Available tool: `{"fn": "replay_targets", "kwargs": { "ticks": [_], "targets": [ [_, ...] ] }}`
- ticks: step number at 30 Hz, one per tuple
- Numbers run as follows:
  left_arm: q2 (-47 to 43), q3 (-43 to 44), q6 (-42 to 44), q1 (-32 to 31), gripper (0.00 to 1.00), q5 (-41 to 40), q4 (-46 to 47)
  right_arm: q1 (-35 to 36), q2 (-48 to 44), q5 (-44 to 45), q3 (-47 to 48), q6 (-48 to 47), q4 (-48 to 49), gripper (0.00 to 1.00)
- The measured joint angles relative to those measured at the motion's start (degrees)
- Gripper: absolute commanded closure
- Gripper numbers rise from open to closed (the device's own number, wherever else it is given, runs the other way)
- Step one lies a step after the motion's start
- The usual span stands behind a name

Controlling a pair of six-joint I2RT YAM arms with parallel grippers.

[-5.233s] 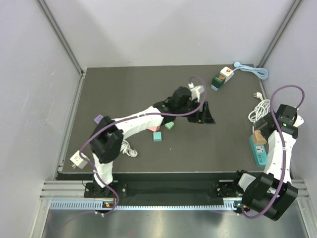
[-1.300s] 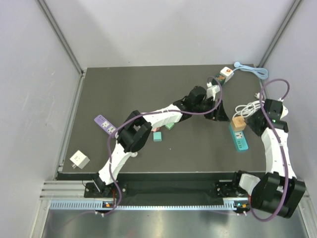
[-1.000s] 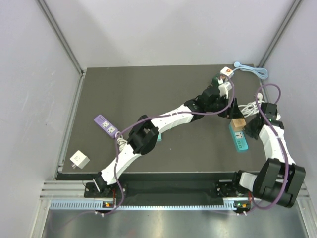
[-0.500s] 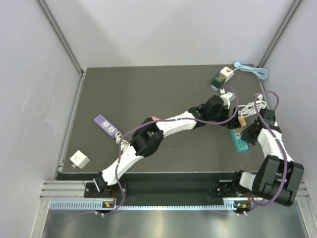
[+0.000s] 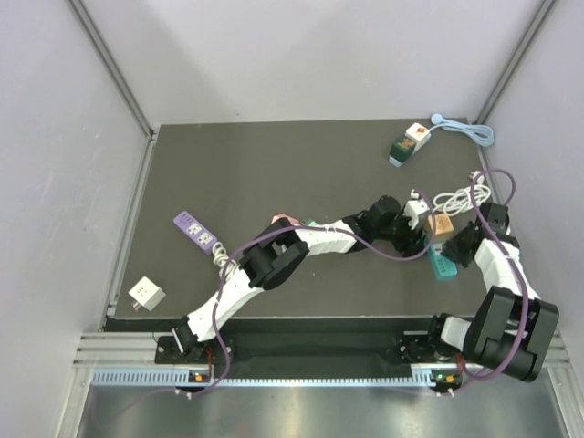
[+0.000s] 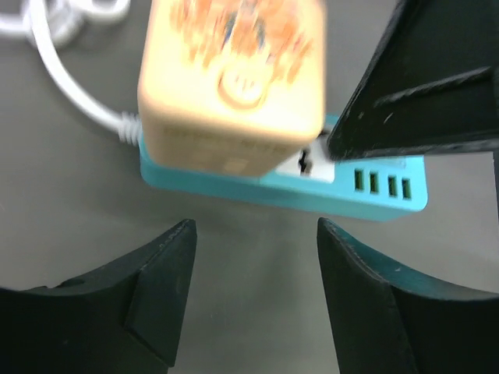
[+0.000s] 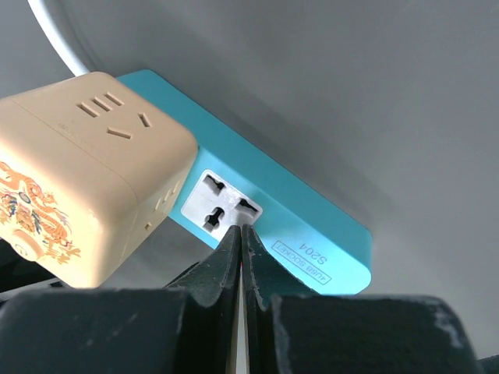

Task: Pull the plug off the socket

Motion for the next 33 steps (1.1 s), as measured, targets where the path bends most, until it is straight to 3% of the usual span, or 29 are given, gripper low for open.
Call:
{"fn": "replay_targets", "kwargs": {
  "ticks": [9,17,27,33],
  "targets": [
    [0.0,0.1,4.2,-0.2,0.23,-0.1,8.5,-3.0,0.0,-1.0,0.0,-1.4,-0.3,1.0],
    [0.3,4.0,6.8,-0.1,0.25,0.0,8.9,-3.2,0.1,-3.0,-0.3,-1.7,0.1,1.0],
    [4.8,9.8,8.5,-0.1,0.2,-0.2,9.4,-3.4,0.4,-4.5,-0.3,-1.7,0.2,1.0],
    [7.3,11.5,9.5,-0.2,0.08,-0.2,9.9,-3.4,0.4,-4.5,-0.3,-1.8,0.0,1.0]
  ]
}}
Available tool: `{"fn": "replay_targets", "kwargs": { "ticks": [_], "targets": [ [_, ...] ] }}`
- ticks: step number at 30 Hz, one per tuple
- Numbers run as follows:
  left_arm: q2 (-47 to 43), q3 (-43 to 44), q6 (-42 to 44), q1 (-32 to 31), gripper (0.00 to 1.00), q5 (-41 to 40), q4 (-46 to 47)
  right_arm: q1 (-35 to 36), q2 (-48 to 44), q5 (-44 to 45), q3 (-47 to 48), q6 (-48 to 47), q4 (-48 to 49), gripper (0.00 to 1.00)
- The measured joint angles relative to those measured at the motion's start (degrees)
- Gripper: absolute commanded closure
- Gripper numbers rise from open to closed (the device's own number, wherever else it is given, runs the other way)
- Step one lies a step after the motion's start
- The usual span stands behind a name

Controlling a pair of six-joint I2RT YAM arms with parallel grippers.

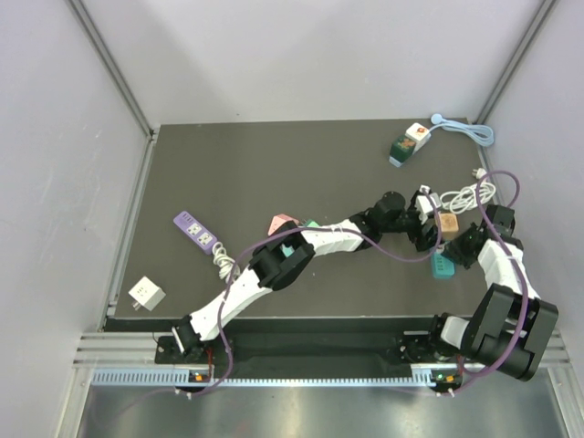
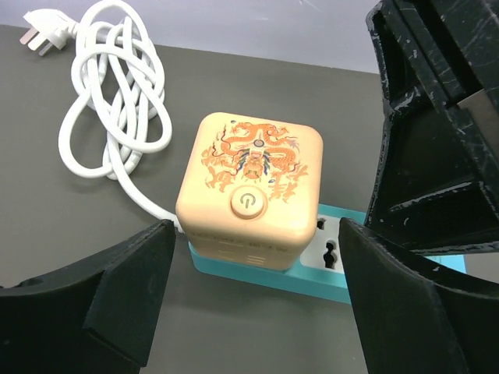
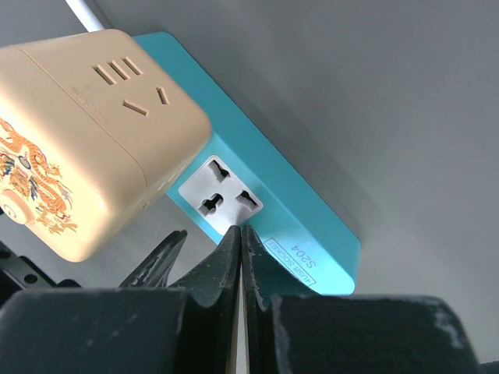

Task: Pull the plug off the socket

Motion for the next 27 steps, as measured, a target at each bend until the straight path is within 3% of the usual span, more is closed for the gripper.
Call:
{"fn": "replay_targets", "kwargs": {
  "ticks": [9,21,24,27],
  "targets": [
    [2.4,2.2,-0.9,0.0,0.07,0.0,5.2,0.0,0.0,0.0,0.0,0.0,0.0,1.0],
    [6.2,7.4,-4.2,0.1,0.62,1.3,12.2,0.0,0.2,0.4,0.3,0.0,-0.5,1.0],
    [6.2,7.4,-4.1,0.1,0.68,1.7,12.1,0.0,0.6,0.5,0.6,0.0,-0.8,1.0],
    [6.2,7.4,-3.2,0.1,0.61,2.1,12.0,0.0,1.1,0.5,1.1,0.0,-1.2,1.0]
  ]
}}
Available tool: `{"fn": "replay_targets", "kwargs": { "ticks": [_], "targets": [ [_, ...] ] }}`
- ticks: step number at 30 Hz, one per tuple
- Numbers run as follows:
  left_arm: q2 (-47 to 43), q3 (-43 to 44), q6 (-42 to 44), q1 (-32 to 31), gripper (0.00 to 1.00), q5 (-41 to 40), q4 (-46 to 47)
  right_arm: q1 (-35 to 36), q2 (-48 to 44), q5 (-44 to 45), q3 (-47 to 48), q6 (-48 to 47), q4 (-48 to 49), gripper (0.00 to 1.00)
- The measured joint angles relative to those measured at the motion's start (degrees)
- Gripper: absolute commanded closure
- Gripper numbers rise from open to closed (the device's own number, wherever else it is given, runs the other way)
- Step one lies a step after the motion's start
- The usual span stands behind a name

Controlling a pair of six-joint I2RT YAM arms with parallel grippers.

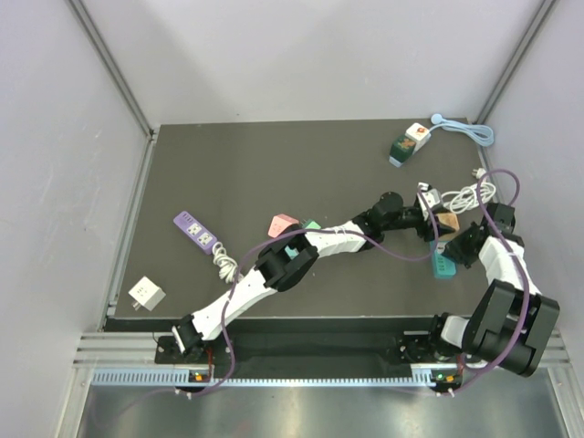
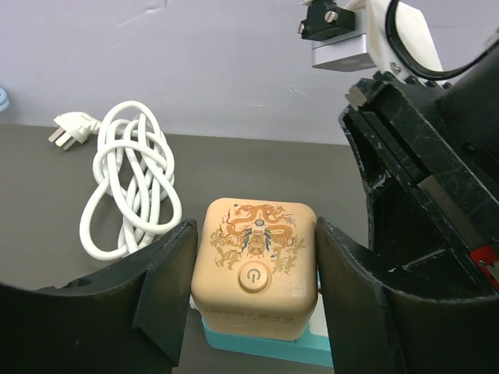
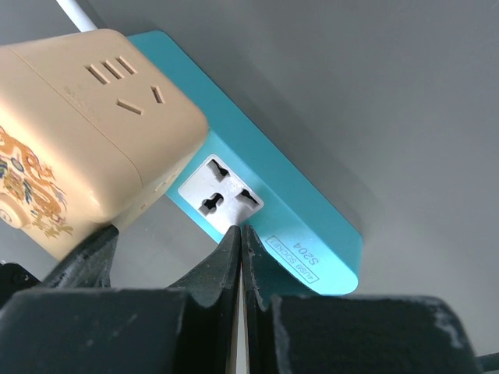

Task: Pull the plug off the socket

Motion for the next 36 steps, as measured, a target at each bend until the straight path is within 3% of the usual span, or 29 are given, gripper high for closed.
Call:
{"fn": "replay_targets", "kwargs": {
  "ticks": [1,7,15,18,24,25,36],
  "targets": [
    [0.0,-0.2,0.5,0.0,0.52,0.1,0.1,0.0,0.2,0.0,0.2,0.0,-0.1,1.0],
    [-0.4,-1.7,3.0,-0.1,0.3,0.7,1.6,0.0,1.1,0.1,0.9,0.0,-0.5,1.0],
    [0.2,-1.9,2.0,-0.1,0.24,0.6,-0.5,0.0,1.5,0.1,1.2,0.0,-0.5,1.0],
    [0.2,-1.9,1.5,-0.1,0.34,0.3,-0.5,0.0,1.5,0.1,1.2,0.0,-0.5,1.0],
    [1.0,-0.1,1.0,0.0,0.84,-0.1,-1.4,0.0,1.6,0.3,1.3,0.1,-0.4,1.0],
    [1.0,-0.1,1.0,0.0,0.99,0.0,-1.5,0.0,1.7,0.3,1.3,0.2,-0.4,1.0],
    [1.0,-0.1,-6.5,0.8,1.0,-0.4,-0.7,0.0,3.2,1.6,2.5,0.5,-0.5,1.0]
  ]
}}
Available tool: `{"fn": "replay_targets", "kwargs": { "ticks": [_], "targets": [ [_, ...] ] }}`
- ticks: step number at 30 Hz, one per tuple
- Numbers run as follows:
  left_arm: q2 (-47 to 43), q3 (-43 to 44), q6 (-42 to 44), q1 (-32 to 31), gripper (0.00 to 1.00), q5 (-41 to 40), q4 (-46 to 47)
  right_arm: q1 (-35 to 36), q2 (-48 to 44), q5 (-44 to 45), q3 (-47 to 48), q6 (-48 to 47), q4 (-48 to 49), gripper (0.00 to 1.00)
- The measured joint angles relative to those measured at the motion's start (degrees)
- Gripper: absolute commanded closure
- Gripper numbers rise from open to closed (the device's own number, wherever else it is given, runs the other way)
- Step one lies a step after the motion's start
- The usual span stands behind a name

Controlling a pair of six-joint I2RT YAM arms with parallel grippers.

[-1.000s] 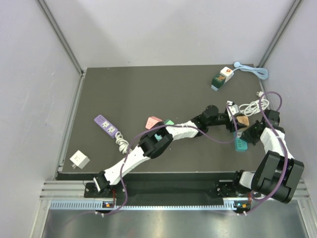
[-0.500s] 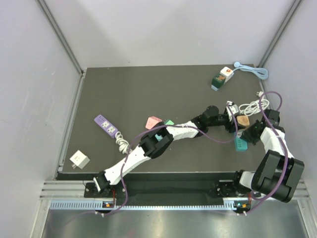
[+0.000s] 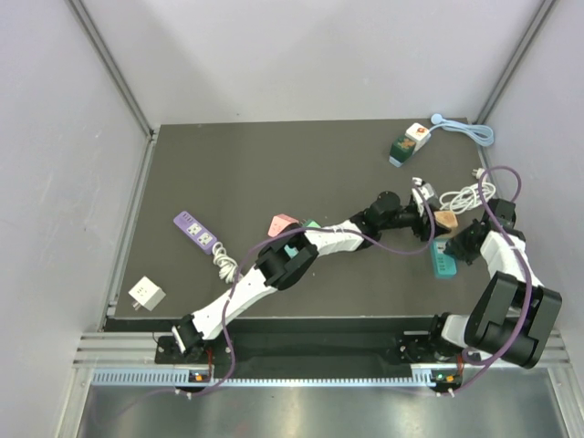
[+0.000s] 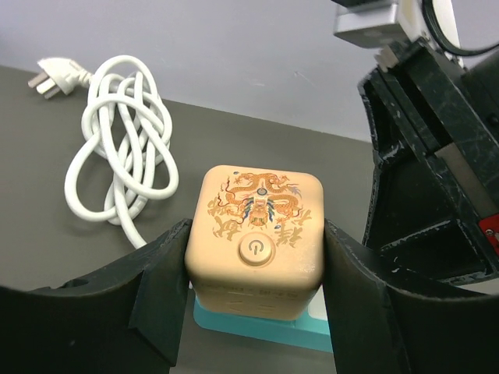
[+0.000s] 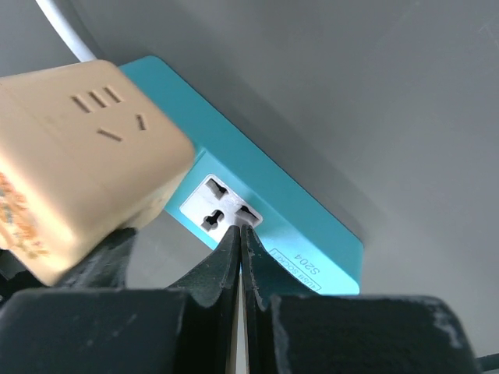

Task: Pull the plug off the socket

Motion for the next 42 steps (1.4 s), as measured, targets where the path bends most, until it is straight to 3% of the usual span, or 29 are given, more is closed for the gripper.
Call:
{"fn": "replay_targets", "kwargs": {
  "ticks": [7,15,21,30,37,42],
  "targets": [
    [-0.5,-1.2,-5.4,0.9,1.0,0.8,0.9,0.0,0.6,0.1,0.4,0.0,0.1,1.0],
    [-9.9,-12.9,14.7,-3.5,1.0,-8.9,-2.4,0.0,1.5,-0.1,1.0,0.1,-0.2,1.0],
    [-12.1,-14.8,18.2,-5.2,1.0,-10.9,-2.2,0.0,1.8,-0.2,1.0,0.0,-0.2,1.0],
    [-14.6,-17.5,4.9,-3.1,1.0,-10.5,-3.9,0.0,1.4,-0.1,1.0,-0.1,0.0,1.0],
    [-29.4,-30.9,-9.0,5.8,1.0,-9.5,-7.3,0.0,0.6,0.1,0.2,-0.2,0.9,1.0],
    [-40.4,-36.5,-15.8,13.7,1.0,-9.0,-15.8,0.0,-1.4,1.0,-1.3,-0.7,2.5,1.0]
  ]
}}
